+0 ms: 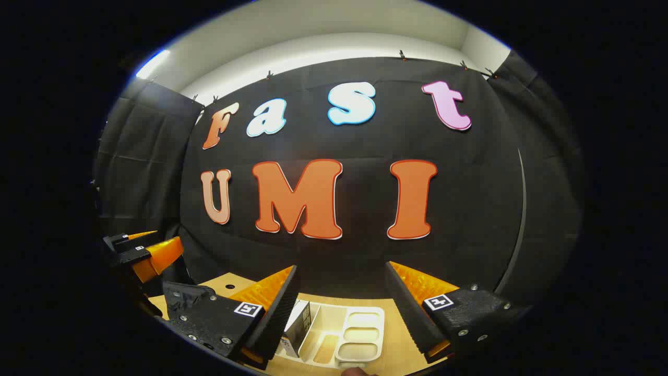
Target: Open the schoolbag, grab two books from the bookshelf and put them into the schoolbag.
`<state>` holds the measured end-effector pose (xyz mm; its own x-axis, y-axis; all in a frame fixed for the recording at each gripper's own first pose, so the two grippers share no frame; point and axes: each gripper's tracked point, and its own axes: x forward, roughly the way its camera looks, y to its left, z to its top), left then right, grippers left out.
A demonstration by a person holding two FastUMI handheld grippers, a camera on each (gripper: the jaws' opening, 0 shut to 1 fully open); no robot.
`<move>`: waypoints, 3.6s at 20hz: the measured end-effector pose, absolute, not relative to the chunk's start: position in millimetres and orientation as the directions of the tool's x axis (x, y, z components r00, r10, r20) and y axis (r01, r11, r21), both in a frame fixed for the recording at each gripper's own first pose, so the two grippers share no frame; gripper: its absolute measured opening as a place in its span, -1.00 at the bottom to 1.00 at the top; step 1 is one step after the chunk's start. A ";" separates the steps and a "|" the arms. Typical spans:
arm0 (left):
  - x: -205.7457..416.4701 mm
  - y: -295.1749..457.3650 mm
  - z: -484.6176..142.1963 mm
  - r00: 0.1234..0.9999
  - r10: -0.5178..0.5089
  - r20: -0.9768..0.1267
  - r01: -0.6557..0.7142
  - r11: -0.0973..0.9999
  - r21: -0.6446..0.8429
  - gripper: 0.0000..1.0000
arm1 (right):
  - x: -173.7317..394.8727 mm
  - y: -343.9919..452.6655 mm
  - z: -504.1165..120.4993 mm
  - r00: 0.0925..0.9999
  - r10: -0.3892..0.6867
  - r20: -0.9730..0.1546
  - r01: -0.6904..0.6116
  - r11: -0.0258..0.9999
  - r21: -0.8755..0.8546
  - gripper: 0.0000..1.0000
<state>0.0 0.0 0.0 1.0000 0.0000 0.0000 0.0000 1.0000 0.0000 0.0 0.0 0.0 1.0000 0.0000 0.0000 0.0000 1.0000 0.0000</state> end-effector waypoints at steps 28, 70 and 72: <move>31.8 29.2 -20.9 0.982 -0.187 -0.005 0.187 0.981 0.046 0.89 | -3.2 49.5 -5.8 0.980 -0.198 -0.013 0.198 0.980 -0.026 0.93; -87.2 172.6 -302.9 0.809 0.300 -0.505 0.254 0.596 0.761 0.95 | 55.6 -11.4 -87.7 0.985 -0.084 -0.151 0.076 0.996 -0.054 0.94; -96.1 177.1 -321.3 0.793 0.318 -0.519 0.291 0.550 0.782 0.94 | 53.9 -18.8 -89.4 0.984 -0.093 -0.150 0.085 0.995 -0.057 0.93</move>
<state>-96.1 177.1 -321.3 0.7932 0.3183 -0.5192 0.2913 0.5503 0.7825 53.9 -18.8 -89.4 0.9844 -0.0931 -0.1496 0.0854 0.9947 -0.0572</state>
